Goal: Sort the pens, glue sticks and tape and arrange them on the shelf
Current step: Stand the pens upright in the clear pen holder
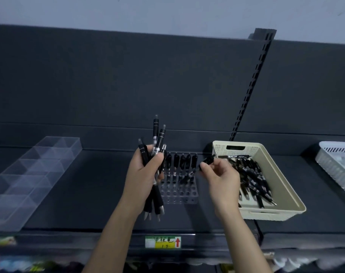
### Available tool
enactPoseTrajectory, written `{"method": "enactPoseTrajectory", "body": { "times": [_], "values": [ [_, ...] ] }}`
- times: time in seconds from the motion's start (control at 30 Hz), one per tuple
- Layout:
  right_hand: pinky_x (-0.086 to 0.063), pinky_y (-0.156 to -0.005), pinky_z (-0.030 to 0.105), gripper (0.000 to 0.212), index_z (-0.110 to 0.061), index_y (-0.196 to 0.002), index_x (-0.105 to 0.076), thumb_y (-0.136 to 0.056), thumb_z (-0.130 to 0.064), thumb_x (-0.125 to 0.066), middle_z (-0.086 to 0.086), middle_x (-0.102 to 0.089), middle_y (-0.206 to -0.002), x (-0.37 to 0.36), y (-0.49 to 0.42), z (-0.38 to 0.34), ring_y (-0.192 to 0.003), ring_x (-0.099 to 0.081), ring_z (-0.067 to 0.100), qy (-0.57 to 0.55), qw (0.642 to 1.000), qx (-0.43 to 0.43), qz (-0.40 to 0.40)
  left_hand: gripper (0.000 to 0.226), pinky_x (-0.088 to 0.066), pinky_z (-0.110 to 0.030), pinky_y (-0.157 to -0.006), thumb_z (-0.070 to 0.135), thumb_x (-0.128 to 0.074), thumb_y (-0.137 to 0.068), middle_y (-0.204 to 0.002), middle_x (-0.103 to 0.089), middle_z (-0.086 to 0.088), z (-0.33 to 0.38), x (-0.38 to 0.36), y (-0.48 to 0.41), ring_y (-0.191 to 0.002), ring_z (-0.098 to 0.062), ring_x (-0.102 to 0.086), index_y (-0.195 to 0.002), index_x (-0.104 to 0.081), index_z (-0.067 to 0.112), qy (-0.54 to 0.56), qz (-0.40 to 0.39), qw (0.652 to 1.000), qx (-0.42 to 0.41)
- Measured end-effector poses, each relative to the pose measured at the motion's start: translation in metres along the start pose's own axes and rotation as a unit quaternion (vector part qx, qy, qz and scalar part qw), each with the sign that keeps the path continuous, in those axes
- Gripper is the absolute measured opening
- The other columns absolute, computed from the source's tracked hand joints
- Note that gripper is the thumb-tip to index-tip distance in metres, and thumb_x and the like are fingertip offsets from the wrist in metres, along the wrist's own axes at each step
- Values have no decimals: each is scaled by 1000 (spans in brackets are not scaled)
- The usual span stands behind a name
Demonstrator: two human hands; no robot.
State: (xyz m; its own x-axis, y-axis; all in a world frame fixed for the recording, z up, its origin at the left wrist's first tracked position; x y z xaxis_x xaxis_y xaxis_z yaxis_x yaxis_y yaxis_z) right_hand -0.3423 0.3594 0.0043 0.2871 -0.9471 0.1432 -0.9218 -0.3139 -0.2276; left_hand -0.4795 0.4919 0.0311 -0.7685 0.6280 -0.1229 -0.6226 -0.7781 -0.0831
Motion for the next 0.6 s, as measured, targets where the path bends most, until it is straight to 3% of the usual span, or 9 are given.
{"method": "enactPoseTrajectory", "body": {
  "times": [0.1,0.2,0.43,0.6],
  "values": [
    [-44,-60,17,12,-12,-76,-64,-84,-17,-70,-2,-60,-66,-21,8,-2,-61,-52,7,49,999,11,-12,7,-47,-21,-54,19,-56,-94,-73,-52,3,-4,23,0,-54,-7,-52,-99,-59,23,-4,5,1000,6],
    [-49,-64,19,9,-13,-85,-68,-84,-21,-70,-1,-67,-74,-41,12,-6,-70,-61,11,89,996,16,-18,7,-47,-25,-57,20,-57,-94,-74,-53,4,-10,41,1,-55,-8,-52,-100,-58,23,-1,13,1000,15],
    [-43,-60,15,11,-12,-80,-65,-83,-21,-71,-4,-62,-68,-70,15,-7,-64,-55,9,152,987,43,-40,11,-45,-24,-52,19,-57,-94,-72,-54,-2,-33,70,7,-51,-10,-50,-104,-56,23,39,71,995,59],
    [-41,-63,21,16,-5,-82,-65,-85,-19,-69,0,-62,-68,-84,14,-2,-67,-57,16,204,975,55,-67,9,-43,-24,-50,17,-57,-94,-75,-52,-2,-43,83,10,-51,-11,-48,-103,-55,19,68,109,988,81]
  ]
}}
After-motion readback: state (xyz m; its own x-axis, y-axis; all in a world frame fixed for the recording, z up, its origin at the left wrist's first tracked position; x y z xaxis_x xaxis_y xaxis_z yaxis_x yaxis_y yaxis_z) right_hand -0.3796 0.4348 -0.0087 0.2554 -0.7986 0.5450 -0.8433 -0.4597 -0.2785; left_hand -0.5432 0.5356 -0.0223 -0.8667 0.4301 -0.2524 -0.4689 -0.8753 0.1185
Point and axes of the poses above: each hand's wrist, its own y-axis away from the middle knuckle, its own x-axis out of the back of the hand, z = x × y, the point moved 4 cm from there along -y, towards the middle knuckle
